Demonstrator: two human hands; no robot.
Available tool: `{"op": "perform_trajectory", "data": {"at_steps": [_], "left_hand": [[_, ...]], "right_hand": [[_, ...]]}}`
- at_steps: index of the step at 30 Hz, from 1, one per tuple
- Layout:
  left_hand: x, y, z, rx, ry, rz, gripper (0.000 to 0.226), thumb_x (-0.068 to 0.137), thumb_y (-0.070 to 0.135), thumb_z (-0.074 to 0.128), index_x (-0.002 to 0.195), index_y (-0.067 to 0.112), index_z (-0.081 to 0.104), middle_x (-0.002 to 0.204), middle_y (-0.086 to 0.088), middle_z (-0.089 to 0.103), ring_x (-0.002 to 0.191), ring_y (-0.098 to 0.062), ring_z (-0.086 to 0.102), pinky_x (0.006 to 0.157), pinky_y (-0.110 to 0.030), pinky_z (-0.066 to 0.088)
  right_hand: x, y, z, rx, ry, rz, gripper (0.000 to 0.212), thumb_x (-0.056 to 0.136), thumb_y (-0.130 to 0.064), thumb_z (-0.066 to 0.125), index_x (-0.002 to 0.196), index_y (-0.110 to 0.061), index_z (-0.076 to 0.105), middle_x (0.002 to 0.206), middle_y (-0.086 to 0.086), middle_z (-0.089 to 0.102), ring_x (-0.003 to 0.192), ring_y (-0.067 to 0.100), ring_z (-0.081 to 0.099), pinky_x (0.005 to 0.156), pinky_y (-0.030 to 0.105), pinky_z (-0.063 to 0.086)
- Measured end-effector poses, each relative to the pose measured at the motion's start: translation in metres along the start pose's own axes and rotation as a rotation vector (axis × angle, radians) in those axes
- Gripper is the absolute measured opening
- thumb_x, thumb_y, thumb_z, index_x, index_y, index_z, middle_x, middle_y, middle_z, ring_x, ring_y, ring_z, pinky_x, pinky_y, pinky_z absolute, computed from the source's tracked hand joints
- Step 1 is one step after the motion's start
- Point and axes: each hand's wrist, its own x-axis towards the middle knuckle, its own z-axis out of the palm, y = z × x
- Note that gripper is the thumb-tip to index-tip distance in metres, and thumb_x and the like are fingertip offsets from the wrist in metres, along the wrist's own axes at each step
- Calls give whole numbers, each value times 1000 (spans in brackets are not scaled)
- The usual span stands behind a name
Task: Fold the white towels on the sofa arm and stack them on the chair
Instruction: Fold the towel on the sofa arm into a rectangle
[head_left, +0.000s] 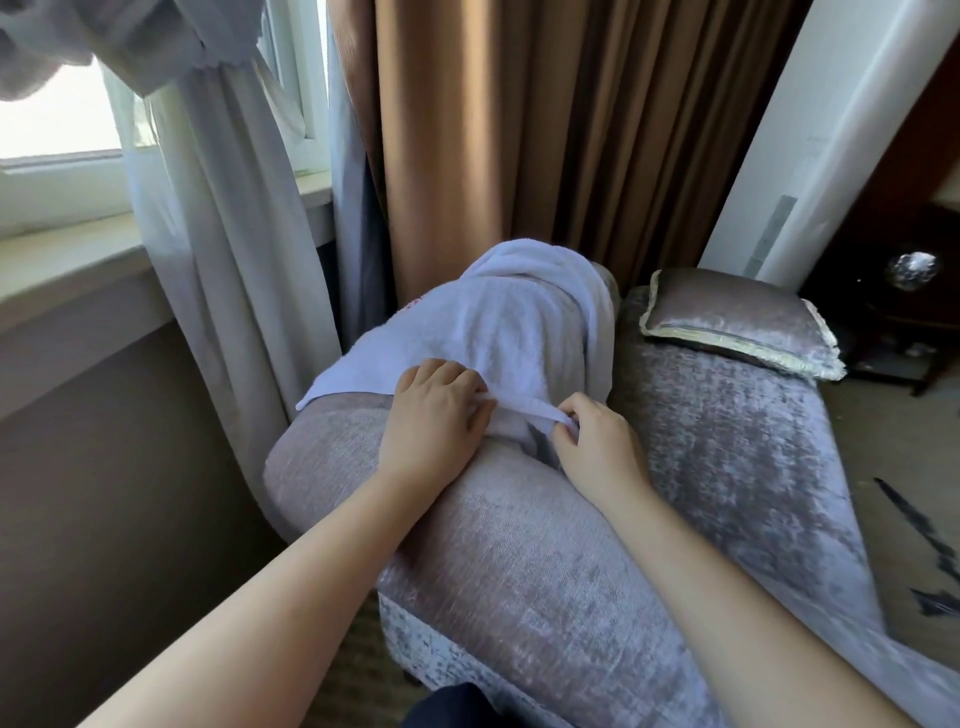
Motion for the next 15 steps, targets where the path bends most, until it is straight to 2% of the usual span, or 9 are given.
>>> {"op": "perform_trajectory", "data": {"at_steps": [5, 9, 13, 15], "left_hand": [[0, -1, 0, -16, -13, -9, 12, 87, 27, 68, 83, 16, 64, 86, 3, 64, 90, -24, 56, 85, -31, 34], [0, -2, 0, -36, -8, 4, 25, 91, 38, 50, 83, 17, 62, 85, 5, 62, 89, -21, 55, 84, -30, 33], [-1, -3, 0, -53, 35, 28, 30, 93, 40, 43, 84, 17, 59, 84, 4, 60, 86, -21, 54, 83, -29, 31], [-1, -3, 0, -56, 55, 27, 30, 94, 40, 42, 84, 16, 58, 84, 2, 59, 84, -22, 53, 82, -30, 31]], "right_hand": [[1, 1, 1, -12, 5, 18, 10, 89, -18, 54, 87, -11, 60, 87, 2, 59, 80, 24, 53, 63, 33, 40], [2, 7, 3, -77, 1, 80, 7, 86, -16, 56, 92, -15, 60, 97, 0, 61, 92, 23, 56, 67, 30, 40], [5, 11, 2, -139, -43, 259, 9, 88, -16, 54, 92, -17, 63, 102, 4, 62, 100, 26, 56, 67, 29, 38], [7, 16, 1, -123, -59, 370, 10, 89, -18, 55, 90, -20, 64, 102, 4, 64, 98, 26, 58, 65, 28, 38]]}}
